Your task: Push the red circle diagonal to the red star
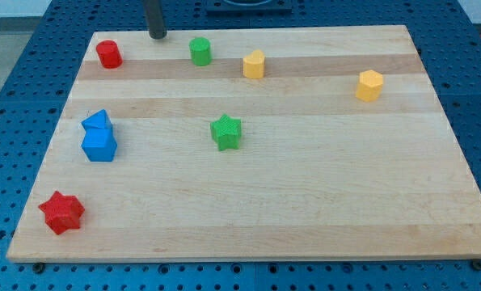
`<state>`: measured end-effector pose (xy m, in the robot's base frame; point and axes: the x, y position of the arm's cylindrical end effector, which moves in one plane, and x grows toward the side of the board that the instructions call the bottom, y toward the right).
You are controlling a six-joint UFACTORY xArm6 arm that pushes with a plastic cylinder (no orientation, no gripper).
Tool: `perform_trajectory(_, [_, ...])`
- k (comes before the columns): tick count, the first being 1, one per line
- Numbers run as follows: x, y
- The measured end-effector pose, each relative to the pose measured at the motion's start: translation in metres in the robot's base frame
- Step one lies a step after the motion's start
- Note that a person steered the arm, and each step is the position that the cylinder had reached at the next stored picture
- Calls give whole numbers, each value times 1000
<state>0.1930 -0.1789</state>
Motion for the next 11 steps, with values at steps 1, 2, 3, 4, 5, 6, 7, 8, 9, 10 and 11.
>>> perform_trajectory(1, [-1,-65])
perform_trajectory(2, [-1,-125])
perform_trajectory(3, [1,-125])
perform_trajectory(4, [2,-109])
perform_trajectory(5, [39,-80])
perform_trajectory(6, [60,-73])
perform_trajectory(7, [65,-73])
perform_trajectory(8, [67,-72])
perform_trajectory(9, [56,-78])
perform_trajectory(10, [62,-86])
perform_trajectory(11, [66,-86])
